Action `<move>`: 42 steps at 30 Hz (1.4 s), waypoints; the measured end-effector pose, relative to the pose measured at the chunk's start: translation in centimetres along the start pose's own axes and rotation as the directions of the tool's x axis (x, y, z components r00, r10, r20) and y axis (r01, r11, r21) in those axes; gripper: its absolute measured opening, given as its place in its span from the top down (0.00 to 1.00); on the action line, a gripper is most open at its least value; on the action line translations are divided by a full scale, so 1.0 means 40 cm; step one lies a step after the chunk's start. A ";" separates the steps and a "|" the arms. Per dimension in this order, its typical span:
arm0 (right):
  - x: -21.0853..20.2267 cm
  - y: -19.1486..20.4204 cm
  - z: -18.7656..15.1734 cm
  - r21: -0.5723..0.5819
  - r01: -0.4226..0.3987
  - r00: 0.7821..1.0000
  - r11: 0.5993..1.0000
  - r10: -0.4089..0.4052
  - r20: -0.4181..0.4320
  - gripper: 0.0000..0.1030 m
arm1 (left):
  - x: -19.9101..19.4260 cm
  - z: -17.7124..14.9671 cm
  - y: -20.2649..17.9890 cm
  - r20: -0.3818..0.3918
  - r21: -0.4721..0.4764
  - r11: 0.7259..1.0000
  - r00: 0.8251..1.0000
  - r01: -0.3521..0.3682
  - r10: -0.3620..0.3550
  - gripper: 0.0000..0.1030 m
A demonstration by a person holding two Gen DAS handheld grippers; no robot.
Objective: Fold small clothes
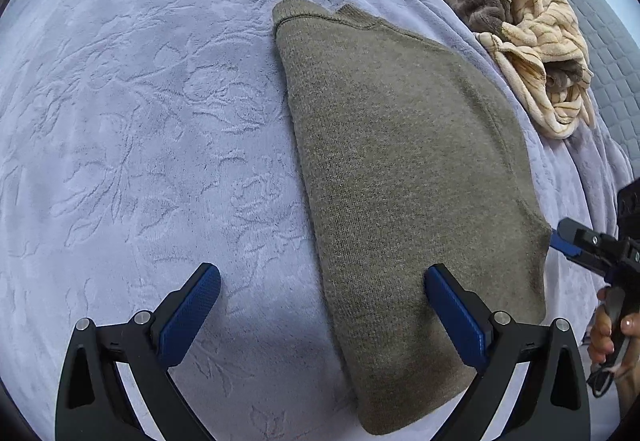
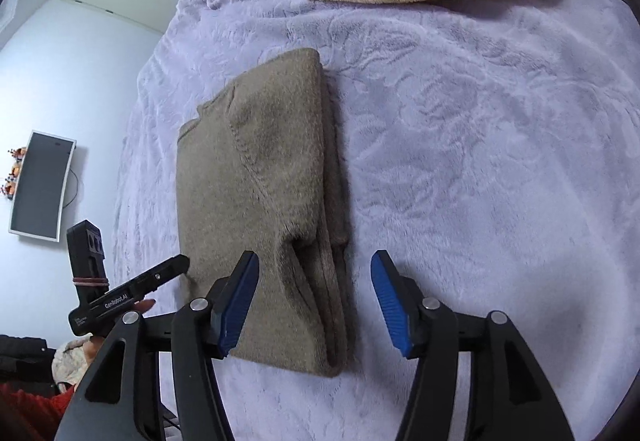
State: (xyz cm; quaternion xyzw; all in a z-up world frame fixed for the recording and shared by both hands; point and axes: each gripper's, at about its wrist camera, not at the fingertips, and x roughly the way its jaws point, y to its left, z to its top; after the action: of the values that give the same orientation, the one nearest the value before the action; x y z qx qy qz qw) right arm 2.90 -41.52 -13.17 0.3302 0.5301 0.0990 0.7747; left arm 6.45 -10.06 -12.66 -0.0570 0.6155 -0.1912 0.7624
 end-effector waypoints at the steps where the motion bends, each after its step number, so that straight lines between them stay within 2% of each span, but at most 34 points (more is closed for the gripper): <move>1: 0.010 -0.001 0.013 -0.004 -0.013 1.000 1.000 0.013 -0.010 0.36 | 0.001 0.005 0.000 -0.007 0.009 1.000 1.000 0.022 -0.022 0.01; 3: 0.037 -0.008 0.043 -0.004 -0.032 0.999 0.999 0.032 -0.027 0.35 | -0.005 0.018 0.002 -0.007 0.013 0.995 0.995 0.096 -0.095 0.01; 6: 0.069 -0.020 0.077 0.005 -0.066 0.997 0.998 0.067 -0.042 0.35 | -0.011 0.047 -0.001 0.008 0.010 0.978 0.978 0.209 -0.209 0.01; 10: 0.107 -0.037 0.121 0.026 -0.143 0.987 0.989 0.144 -0.067 0.35 | 0.033 0.079 -0.008 -0.022 -0.004 0.968 0.968 0.252 -0.252 0.01; 14: 0.164 -0.045 0.143 0.034 -0.207 0.966 0.978 0.210 -0.152 0.35 | 0.078 0.098 -0.028 -0.052 -0.025 0.944 0.942 0.330 -0.331 0.01; 19: 0.227 -0.011 0.163 -0.048 -0.246 0.945 0.968 0.228 -0.235 0.34 | 0.128 0.107 -0.058 -0.083 0.004 0.951 0.947 0.310 -0.309 0.01; 22: 0.260 -0.005 0.172 -0.019 -0.263 0.938 0.965 0.251 -0.238 0.34 | 0.122 0.106 -0.060 -0.049 -0.003 0.951 0.950 0.309 -0.308 0.03; 23: 0.268 -0.004 0.174 0.001 -0.256 0.939 0.967 0.249 -0.238 0.42 | 0.115 0.104 -0.054 -0.031 -0.009 0.951 0.951 0.308 -0.308 0.14; 24: 0.272 -0.003 0.173 0.014 -0.259 0.937 0.966 0.255 -0.237 0.49 | 0.104 0.102 -0.052 -0.015 -0.011 0.951 0.951 0.310 -0.310 0.19; 25: 0.271 0.001 0.171 0.022 -0.282 0.932 0.959 0.280 -0.232 0.65 | 0.096 0.099 -0.046 -0.005 -0.014 0.948 0.948 0.319 -0.319 0.26; 26: 0.262 0.009 0.167 0.021 -0.286 0.934 0.958 0.284 -0.217 0.67 | 0.084 0.097 -0.039 0.008 -0.017 0.942 0.942 0.336 -0.336 0.33; 29: 0.230 0.026 0.154 0.040 -0.312 0.930 0.949 0.314 -0.189 0.68 | 0.045 0.092 -0.024 0.037 -0.014 0.926 0.926 0.377 -0.376 0.44; 32: 0.202 0.048 0.145 0.070 -0.362 0.915 0.930 0.368 -0.164 0.68 | 0.001 0.088 -0.022 0.059 -0.007 0.914 0.913 0.405 -0.404 0.44; 35: 0.176 0.095 0.131 0.072 -0.388 0.905 0.919 0.395 -0.158 0.68 | -0.061 0.074 -0.019 0.085 0.023 0.915 0.911 0.402 -0.403 0.44; 39: 0.154 0.167 0.105 0.058 -0.404 0.896 0.913 0.408 -0.177 0.68 | -0.149 0.027 0.029 0.099 0.014 0.910 0.905 0.415 -0.414 0.44; 42: 0.147 0.214 0.069 0.063 -0.424 0.883 0.904 0.427 -0.193 0.68 | -0.206 -0.022 0.071 0.101 0.010 0.918 0.913 0.397 -0.396 0.44</move>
State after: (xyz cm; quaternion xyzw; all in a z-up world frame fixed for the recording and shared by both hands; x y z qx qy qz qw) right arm 9.50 -33.17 -11.73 0.4338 0.5216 0.2945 0.6730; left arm 4.83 -4.35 -6.24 -0.1944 0.5530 -0.3353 0.7375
